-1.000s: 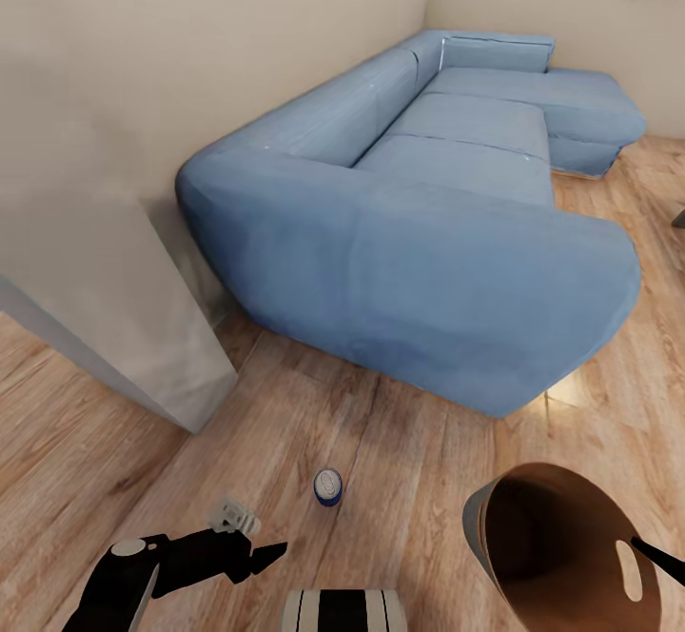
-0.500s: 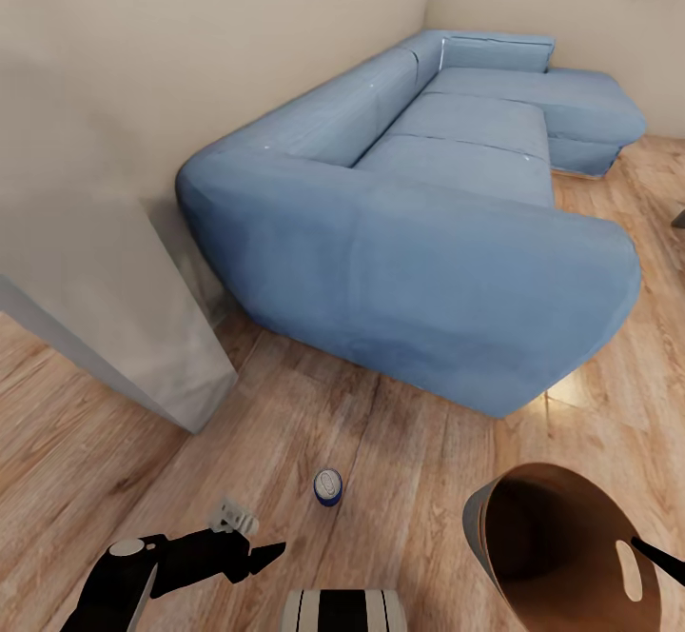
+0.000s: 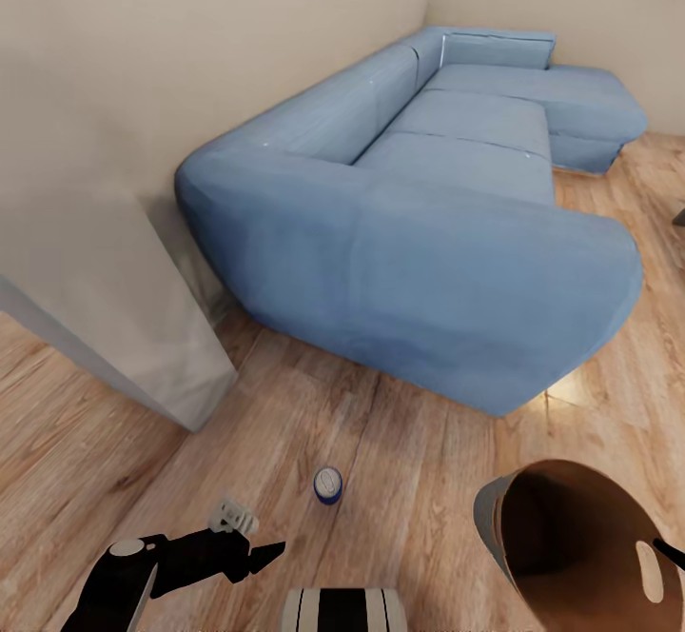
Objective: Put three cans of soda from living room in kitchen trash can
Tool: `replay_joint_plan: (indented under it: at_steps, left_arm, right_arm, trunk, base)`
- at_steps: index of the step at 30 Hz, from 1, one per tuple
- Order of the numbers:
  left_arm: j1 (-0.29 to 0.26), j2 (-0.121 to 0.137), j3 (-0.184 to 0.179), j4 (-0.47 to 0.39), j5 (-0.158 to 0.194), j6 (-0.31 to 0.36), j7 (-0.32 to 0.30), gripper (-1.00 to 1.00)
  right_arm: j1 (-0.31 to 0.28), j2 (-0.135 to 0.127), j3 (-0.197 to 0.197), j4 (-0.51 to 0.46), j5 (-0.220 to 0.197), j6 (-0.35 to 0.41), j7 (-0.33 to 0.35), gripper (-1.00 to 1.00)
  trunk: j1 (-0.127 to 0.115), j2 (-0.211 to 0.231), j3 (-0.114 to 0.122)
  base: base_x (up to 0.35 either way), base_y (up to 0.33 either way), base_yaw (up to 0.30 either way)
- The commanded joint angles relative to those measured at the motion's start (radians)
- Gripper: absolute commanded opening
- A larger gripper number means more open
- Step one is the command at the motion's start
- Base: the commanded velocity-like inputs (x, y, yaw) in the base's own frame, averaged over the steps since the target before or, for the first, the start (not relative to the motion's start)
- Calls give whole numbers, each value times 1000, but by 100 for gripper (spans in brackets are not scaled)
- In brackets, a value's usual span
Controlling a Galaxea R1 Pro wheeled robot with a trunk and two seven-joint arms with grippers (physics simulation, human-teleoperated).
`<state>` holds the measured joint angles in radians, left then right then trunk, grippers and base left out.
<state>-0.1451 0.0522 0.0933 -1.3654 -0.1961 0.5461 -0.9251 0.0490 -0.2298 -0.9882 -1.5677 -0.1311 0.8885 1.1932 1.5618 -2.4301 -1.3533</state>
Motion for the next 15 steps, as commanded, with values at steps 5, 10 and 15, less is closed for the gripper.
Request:
replay_joint_plan:
  at_steps: [5, 10, 15]
  left_arm:
    - [0, 0, 0, 0, 0, 0, 0, 100]
    - [-1, 0, -3, 0, 2, 0, 0, 100]
    - [0, 0, 0, 0, -1, -1, 0, 100]
  right_arm:
    - [0, 0, -13, -1, -21, 23, 24, -100]
    - [0, -1, -16, -1, -19, 23, 26, -100]
    - [0, -3, -50, -2, -20, 24, 31, -100]
  trunk:
    - [0, 0, -8]
    - [0, 0, -16]
    - [0, 0, -24]
  base:
    - [0, 0, 0]
    - [0, 0, 0]
    - [0, 0, 0]
